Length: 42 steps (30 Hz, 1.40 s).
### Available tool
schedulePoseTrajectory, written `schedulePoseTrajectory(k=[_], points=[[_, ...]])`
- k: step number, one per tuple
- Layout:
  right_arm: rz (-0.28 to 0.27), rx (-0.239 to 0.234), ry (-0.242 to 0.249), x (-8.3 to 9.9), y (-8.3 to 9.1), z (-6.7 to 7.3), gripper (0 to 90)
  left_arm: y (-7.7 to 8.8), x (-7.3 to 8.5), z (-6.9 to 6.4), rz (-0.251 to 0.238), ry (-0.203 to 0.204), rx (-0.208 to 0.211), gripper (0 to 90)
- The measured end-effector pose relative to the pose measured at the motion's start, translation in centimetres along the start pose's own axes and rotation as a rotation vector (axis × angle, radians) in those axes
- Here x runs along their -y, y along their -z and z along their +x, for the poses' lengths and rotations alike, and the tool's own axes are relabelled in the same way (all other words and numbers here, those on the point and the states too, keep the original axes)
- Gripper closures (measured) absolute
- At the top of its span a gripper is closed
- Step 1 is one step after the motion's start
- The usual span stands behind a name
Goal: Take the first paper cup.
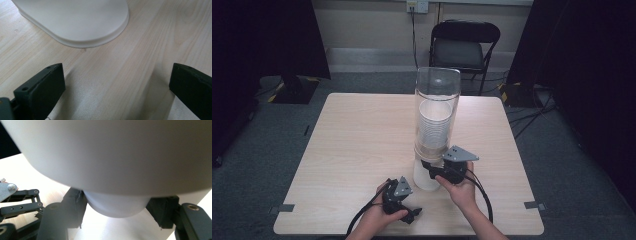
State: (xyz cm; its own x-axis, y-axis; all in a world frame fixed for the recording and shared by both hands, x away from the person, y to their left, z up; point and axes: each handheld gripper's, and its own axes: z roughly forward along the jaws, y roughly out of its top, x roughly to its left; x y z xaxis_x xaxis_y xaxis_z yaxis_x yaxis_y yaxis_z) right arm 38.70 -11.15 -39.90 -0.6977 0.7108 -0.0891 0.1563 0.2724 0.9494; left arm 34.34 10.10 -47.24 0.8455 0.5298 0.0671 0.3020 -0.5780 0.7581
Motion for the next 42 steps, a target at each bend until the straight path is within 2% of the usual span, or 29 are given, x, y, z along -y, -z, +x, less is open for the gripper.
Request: schedulePoseTrajectory(k=[1,2,3,4,5,6,8,9,10,11,12,14,15,17,19,21,26,27,30,33,36,37,39,42], points=[[0.044,0.0,-0.002,0.1,-0.2,0.0,37.8,0.0,0.0,0.0,-0.003,0.002,0.0,0.0],[0.044,0.0,-0.002,0.1,-0.2,0.0,37.8,0.0,0.0,0.0,-0.003,0.002,0.0,0.0],[0.193,0.006,0.006,2.6,-1.1,-0.2,37.7,0.0,0.0,0.0,-0.003,0.002,0.0,0.0],[0.193,0.006,0.006,2.6,-1.1,-0.2,37.7,0.0,0.0,0.0,-0.003,0.002,0.0,0.0],[0.217,0.027,0.021,4.4,-1.4,-0.4,37.6,0.0,0.0,0.0,-0.003,0.0,-0.002,0.0],[0.227,0.022,-0.013,5.9,-1.4,-0.6,37.5,0.0,0.0,0.0,-0.003,0.002,0.001,0.0],[0.207,0.017,-0.009,5.4,-1.1,-0.5,37.5,0.0,-0.1,0.1,0.005,-0.001,0.003,0.0],[0.216,0.007,0.028,4.6,-1.1,-0.3,37.4,-0.1,-0.1,0.2,-0.002,0.001,-0.001,0.0],[0.231,-0.002,0.049,4.0,-1.1,-0.1,37.3,0.0,-0.2,0.2,0.015,-0.007,-0.002,0.0],[0.257,-0.038,0.057,3.4,-1.1,-0.1,37.3,0.0,-0.1,0.2,0.013,-0.007,-0.002,0.0],[0.274,-0.042,0.062,3.4,-1.0,-0.2,37.2,0.0,-0.1,0.2,0.009,0.0,-0.002,0.0],[0.286,-0.05,0.056,3.7,-1.0,-0.4,37.2,0.0,-0.1,0.2,0.012,-0.005,-0.002,0.0],[0.302,-0.066,0.027,4.4,-0.8,-0.8,37.1,-0.1,-0.1,0.2,-0.006,0.002,0.004,0.0],[0.318,-0.051,0.049,4.8,-0.3,-0.9,37.1,-0.1,-0.1,0.2,-0.006,0.003,0.003,0.0],[0.313,-0.045,0.043,5.0,0.4,-1.3,37.1,0.0,-0.1,0.2,0.013,-0.005,-0.001,0.0],[0.32,-0.038,0.054,5.0,0.9,-1.7,37.0,0.0,-0.1,0.2,0.009,-0.001,-0.001,0.0],[0.324,-0.031,0.022,5.8,2.1,-2.5,36.9,-0.1,-0.1,0.2,-0.006,0.002,0.003,0.0],[0.337,-0.027,0.026,6.1,2.3,-2.5,36.9,0.0,-0.2,0.2,0.013,-0.005,-0.002,0.0],[0.346,-0.021,0.049,6.6,2.6,-2.5,36.8,0.0,-0.2,0.2,0.01,-0.005,-0.003,0.0],[0.333,-0.029,0.026,7.1,3.2,-2.6,36.7,0.0,-0.1,0.2,0.011,-0.003,-0.002,0.0],[0.348,-0.028,0.02,7.4,3.3,-2.7,36.6,0.0,-0.2,0.2,0.013,-0.004,-0.002,0.0],[0.359,-0.015,0.027,7.6,3.5,-2.9,36.6,0.0,-0.2,0.2,0.014,-0.005,-0.002,0.0],[0.357,-0.01,0.011,7.6,3.7,-3.1,36.5,0.0,-0.2,0.2,0.011,-0.005,-0.002,0.0],[0.36,-0.009,0.015,7.7,3.8,-3.2,36.5,0.0,-0.1,0.2,0.011,-0.003,-0.002,0.0]])
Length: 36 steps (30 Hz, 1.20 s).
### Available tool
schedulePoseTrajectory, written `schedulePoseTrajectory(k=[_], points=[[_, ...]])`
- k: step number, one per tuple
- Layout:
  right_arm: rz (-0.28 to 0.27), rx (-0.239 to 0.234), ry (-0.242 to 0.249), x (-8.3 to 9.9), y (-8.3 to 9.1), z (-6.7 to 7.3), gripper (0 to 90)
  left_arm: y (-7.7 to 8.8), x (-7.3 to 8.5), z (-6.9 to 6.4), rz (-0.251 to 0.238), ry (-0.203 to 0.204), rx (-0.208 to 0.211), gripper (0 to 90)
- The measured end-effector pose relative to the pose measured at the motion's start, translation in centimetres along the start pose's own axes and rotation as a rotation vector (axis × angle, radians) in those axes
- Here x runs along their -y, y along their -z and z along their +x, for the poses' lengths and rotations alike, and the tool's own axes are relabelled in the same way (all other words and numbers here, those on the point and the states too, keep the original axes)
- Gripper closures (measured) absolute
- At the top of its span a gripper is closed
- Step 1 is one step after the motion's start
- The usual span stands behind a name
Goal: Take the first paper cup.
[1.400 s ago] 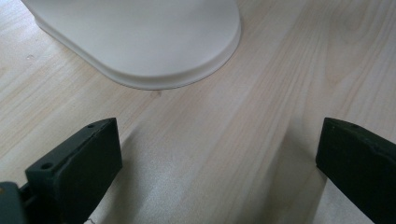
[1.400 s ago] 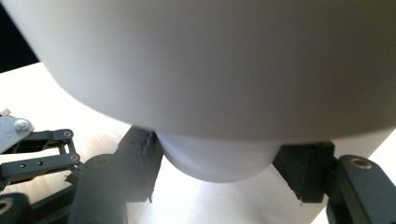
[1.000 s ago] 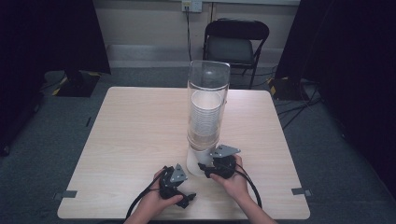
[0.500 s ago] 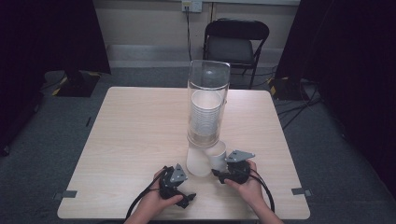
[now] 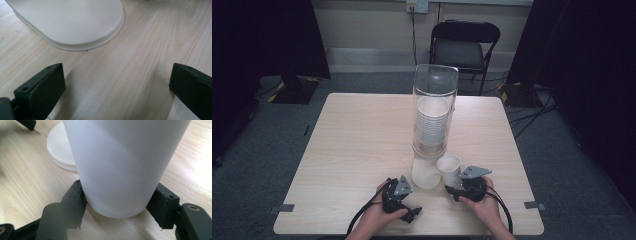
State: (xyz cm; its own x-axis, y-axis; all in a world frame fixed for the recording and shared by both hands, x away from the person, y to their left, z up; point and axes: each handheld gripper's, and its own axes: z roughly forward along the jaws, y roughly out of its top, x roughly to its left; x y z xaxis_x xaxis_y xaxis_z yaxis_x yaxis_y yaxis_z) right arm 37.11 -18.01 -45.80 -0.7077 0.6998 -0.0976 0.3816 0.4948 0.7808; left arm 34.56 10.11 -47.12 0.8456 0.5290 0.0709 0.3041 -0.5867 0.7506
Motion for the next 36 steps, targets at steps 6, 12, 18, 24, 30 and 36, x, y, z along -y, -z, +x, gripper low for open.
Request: schedulePoseTrajectory(k=[6,12,18,24,30,36], points=[[-0.007,-0.009,0.007,0.1,0.1,0.0,36.5,0.0,0.0,0.0,-0.002,0.003,-0.005,0.1],[-0.056,-0.076,0.064,-0.1,0.5,1.3,36.5,1.4,0.0,1.0,-0.049,0.045,-0.037,17.4],[-0.055,-0.096,0.129,-0.4,0.1,2.4,36.4,5.5,-1.5,2.6,-0.194,0.202,-0.008,15.5],[-0.068,-0.112,0.212,-1.0,-0.3,3.7,36.5,8.0,-2.5,3.3,-0.261,0.266,0.029,15.0],[-0.067,-0.13,0.258,-1.5,-0.9,5.0,36.4,8.2,-3.0,3.3,-0.244,0.291,0.018,15.1],[-0.08,-0.149,0.303,-1.9,-1.4,5.9,36.4,8.2,-3.0,3.4,-0.235,0.33,0.075,28.9]])
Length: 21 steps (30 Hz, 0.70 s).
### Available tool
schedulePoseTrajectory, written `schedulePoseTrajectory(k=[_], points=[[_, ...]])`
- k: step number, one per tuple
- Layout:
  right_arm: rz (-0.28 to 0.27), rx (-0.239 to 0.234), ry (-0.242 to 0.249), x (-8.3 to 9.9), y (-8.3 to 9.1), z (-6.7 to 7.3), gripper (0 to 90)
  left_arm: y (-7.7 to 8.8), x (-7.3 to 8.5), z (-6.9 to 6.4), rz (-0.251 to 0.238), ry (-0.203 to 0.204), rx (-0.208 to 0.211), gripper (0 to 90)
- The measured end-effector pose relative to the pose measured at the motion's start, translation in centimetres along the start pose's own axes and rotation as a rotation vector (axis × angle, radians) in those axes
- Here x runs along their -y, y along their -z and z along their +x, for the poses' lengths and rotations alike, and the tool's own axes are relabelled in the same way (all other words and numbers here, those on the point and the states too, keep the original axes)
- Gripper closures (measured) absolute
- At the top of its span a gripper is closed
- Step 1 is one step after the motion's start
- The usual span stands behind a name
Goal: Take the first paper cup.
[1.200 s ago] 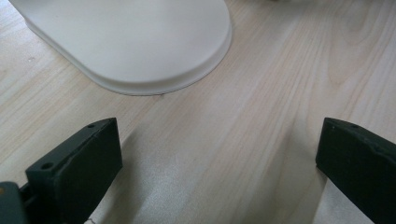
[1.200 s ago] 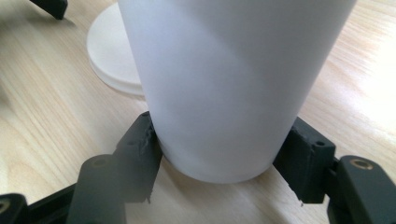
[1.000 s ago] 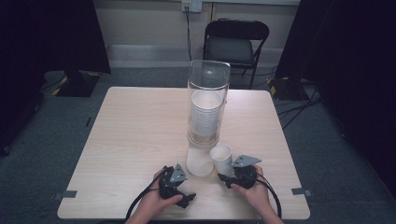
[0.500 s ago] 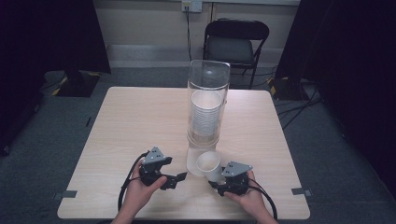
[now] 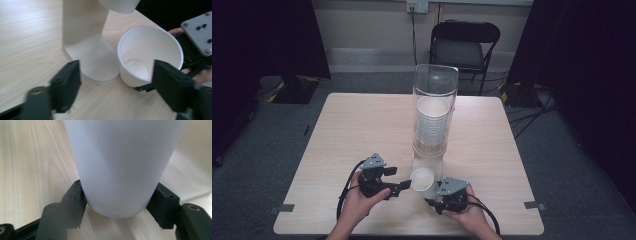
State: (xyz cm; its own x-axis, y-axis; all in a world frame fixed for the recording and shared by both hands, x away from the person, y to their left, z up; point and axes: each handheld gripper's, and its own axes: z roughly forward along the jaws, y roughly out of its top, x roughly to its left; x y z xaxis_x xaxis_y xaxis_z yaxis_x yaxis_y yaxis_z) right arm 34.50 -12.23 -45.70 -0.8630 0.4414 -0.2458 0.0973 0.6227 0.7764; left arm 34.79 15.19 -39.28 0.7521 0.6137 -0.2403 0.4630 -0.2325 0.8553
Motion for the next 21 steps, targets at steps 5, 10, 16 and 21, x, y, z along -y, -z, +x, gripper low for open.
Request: schedulePoseTrajectory(k=[5,10,16,21], points=[[-0.013,-0.015,0.013,-0.6,-0.4,0.6,36.4,0.1,0.0,0.0,0.021,0.021,-0.009,40.9],[-0.033,-0.03,0.034,-1.2,-0.8,1.3,36.3,0.3,-0.1,-0.2,0.072,0.114,-0.031,49.9],[-0.033,-0.036,0.037,-1.7,-1.2,1.9,36.1,0.4,0.0,-0.2,0.102,0.117,-0.065,76.2],[-0.036,-0.03,0.049,-1.8,-1.3,2.3,34.1,0.6,0.0,0.1,0.102,0.15,-0.061,86.0]])
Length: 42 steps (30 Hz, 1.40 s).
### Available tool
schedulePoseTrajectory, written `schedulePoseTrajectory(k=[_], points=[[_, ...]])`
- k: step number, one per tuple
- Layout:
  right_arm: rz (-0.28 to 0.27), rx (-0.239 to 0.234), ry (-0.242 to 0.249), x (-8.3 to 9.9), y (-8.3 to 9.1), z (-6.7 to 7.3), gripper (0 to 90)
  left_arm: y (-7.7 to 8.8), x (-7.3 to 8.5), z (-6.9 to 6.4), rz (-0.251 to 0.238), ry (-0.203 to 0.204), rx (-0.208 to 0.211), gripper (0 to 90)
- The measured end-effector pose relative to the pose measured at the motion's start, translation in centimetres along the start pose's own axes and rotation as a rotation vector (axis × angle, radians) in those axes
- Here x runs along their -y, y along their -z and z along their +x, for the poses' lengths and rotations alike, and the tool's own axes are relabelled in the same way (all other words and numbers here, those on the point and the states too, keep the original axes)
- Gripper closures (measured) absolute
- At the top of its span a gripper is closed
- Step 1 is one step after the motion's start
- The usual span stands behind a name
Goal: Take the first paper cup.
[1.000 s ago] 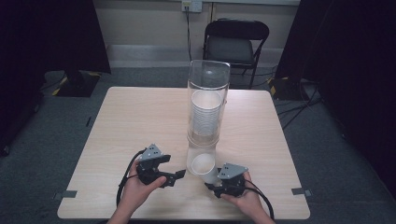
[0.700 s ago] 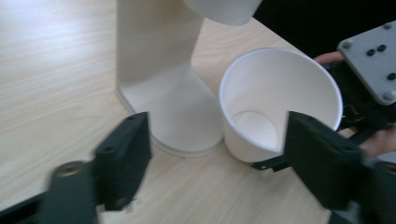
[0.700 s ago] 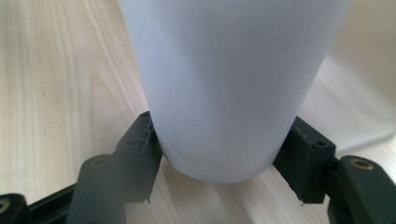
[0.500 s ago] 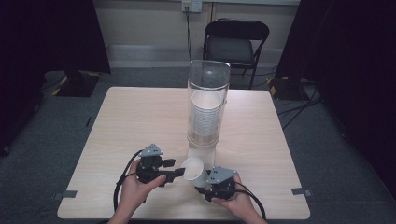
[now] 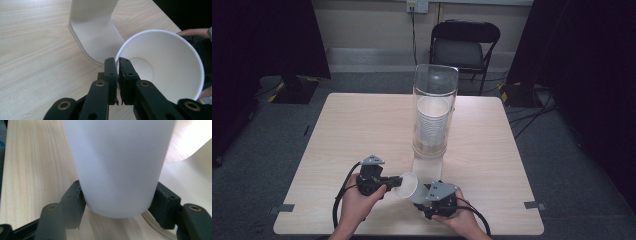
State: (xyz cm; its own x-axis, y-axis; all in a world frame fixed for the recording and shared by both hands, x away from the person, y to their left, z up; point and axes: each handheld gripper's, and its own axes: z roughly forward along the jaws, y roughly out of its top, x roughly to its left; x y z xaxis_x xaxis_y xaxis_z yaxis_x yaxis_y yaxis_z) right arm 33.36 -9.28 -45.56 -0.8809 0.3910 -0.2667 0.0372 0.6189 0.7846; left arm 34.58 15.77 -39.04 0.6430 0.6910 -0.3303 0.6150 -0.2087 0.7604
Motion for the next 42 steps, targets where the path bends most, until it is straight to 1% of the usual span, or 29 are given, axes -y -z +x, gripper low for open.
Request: schedulePoseTrajectory(k=[2,4,5,6,7,8,9,10,11,12,13,14,15,16,19,21,23,24,25,26,27,29,31,32,33,36,39,40,42], points=[[-0.001,0.016,-0.006,0.0,0.0,-0.1,28.8,0.3,0.0,0.2,-0.006,0.003,-0.027,86.9],[0.004,0.023,-0.016,0.1,0.0,-0.2,27.9,0.6,0.0,0.7,-0.019,0.027,-0.03,87.2],[0.004,0.023,-0.016,0.1,0.0,-0.2,27.9,0.6,0.0,0.7,-0.019,0.027,-0.03,87.2],[0.002,0.032,-0.021,0.2,0.1,-0.3,27.4,0.9,0.0,1.2,-0.019,0.037,-0.049,87.3],[0.002,0.032,-0.021,0.2,0.1,-0.3,27.4,0.9,0.0,1.2,-0.019,0.037,-0.049,87.4],[0.002,0.039,-0.028,0.3,0.2,-0.4,26.3,1.2,0.0,1.8,-0.028,0.053,-0.072,87.3],[-0.001,0.042,-0.026,0.3,0.2,-0.5,26.2,1.2,0.0,1.8,-0.028,0.053,-0.072,87.3],[0.001,0.045,-0.034,0.3,0.3,-0.6,26.3,1.7,0.0,2.5,-0.04,0.066,-0.111,87.3],[0.001,0.045,-0.034,0.3,0.3,-0.6,26.3,1.7,0.0,2.5,-0.04,0.066,-0.111,87.3],[-0.003,0.055,-0.035,0.3,0.4,-0.7,25.9,2.1,0.0,3.0,-0.042,0.071,-0.136,87.3],[-0.004,0.059,-0.047,0.4,0.6,-0.9,25.8,2.3,0.0,3.2,-0.048,0.08,-0.144,87.2],[-0.008,0.067,-0.063,0.6,0.8,-1.2,25.7,2.8,-0.1,3.8,-0.056,0.095,-0.176,87.2],[-0.008,0.071,-0.074,0.7,0.9,-1.4,25.8,2.8,-0.1,3.8,-0.056,0.095,-0.176,87.2],[-0.008,0.071,-0.079,0.8,0.9,-1.5,25.8,3.1,-0.1,4.3,-0.063,0.102,-0.195,87.1],[-0.013,0.083,-0.09,0.9,1.1,-1.8,25.8,3.2,-0.1,4.5,-0.067,0.1,-0.213,86.9],[-0.016,0.094,-0.1,0.9,1.3,-2.0,25.9,3.1,-0.1,4.6,-0.078,0.101,-0.218,82.4],[-0.012,0.095,-0.103,1.1,1.4,-2.2,25.9,3.0,-0.1,4.7,-0.088,0.096,-0.225,76.1],[-0.009,0.099,-0.11,1.2,1.5,-2.2,25.9,3.0,0.0,4.7,-0.11,0.083,-0.217,71.5],[-0.009,0.099,-0.11,1.2,1.5,-2.2,25.9,3.0,0.0,4.7,-0.11,0.083,-0.217,67.0],[-0.008,0.099,-0.111,1.2,1.5,-2.3,25.9,3.1,0.0,4.7,-0.12,0.077,-0.212,67.0],[-0.007,0.102,-0.111,1.3,1.6,-2.4,25.9,3.2,0.0,4.7,-0.136,0.065,-0.202,62.0],[-0.007,0.108,-0.117,1.4,1.8,-2.6,26.0,3.5,0.0,4.6,-0.158,0.048,-0.204,53.5],[-0.003,0.109,-0.126,1.5,1.8,-2.7,25.9,3.7,0.0,4.6,-0.163,0.035,-0.198,45.9],[0.008,0.108,-0.134,1.7,1.9,-2.8,25.9,4.1,0.1,4.6,-0.171,0.01,-0.205,44.2],[0.009,0.109,-0.128,1.8,1.9,-2.8,25.9,4.3,0.1,4.6,-0.17,0.002,-0.209,42.7],[0.016,0.11,-0.138,1.9,2.0,-3.0,25.9,5.0,0.2,4.8,-0.183,-0.016,-0.193,39.1],[0.015,0.112,-0.15,2.0,2.1,-3.2,25.8,5.3,0.3,5.1,-0.183,-0.014,-0.194,36.1],[0.017,0.119,-0.16,2.0,2.2,-3.4,25.6,5.5,0.6,5.5,-0.188,-0.045,-0.191,35.5],[0.021,0.125,-0.178,2.2,2.3,-3.6,24.2,5.6,1.0,5.9,-0.182,-0.053,-0.189,33.2]])
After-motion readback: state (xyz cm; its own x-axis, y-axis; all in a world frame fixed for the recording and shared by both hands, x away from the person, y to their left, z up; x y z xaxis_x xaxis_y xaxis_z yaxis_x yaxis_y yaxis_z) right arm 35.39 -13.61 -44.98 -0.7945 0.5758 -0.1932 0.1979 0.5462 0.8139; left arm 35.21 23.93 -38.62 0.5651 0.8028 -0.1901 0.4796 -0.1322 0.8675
